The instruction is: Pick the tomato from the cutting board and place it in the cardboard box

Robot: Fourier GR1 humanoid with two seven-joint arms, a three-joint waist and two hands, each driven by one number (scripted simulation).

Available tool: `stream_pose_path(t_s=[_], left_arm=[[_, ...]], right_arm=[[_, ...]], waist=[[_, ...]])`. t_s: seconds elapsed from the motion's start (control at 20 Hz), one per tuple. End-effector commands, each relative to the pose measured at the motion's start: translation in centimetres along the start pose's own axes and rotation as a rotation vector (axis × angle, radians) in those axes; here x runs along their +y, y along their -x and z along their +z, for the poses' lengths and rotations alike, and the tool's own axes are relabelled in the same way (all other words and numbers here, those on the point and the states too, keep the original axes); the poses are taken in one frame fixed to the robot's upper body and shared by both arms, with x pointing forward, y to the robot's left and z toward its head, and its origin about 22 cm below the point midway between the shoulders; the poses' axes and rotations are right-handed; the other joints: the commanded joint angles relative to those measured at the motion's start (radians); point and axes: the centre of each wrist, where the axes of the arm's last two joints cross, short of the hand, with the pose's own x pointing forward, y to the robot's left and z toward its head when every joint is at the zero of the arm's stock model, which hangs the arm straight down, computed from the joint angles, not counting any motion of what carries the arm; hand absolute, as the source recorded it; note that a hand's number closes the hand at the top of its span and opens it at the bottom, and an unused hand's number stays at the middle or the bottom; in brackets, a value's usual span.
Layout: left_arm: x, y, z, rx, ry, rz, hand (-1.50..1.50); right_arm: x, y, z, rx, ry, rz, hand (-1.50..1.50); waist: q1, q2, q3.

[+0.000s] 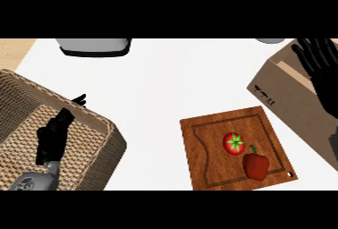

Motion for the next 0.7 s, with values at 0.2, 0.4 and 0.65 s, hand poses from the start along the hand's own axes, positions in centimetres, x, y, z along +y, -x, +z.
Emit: stream_pose_path(t_s=[0.2, 0.4, 0.65], left_arm=[[-0.2, 0.8, 1.3, 0.098, -0.157, 0.067, 0.00], [-4.4, 1.0, 3.0, 0.196, -0.372, 0.091, 0.00], [-6.8, -1.0, 4.4, 0.206, -0.388, 0.079, 0.00]], right_arm=[[0.3, 1.0, 4.1, 0.025, 0.412, 0.318, 1.50], [-3.6, 4.8, 7.9, 0.295, 0.562, 0.579, 1.50], [-0.7, 5.8, 9.8, 0.201, 0.569, 0.711, -1.50]], waist=[[-0.065, 0.012, 0.009], [-0.167, 0.025, 0.002], [-0.159, 0.015, 0.000]])
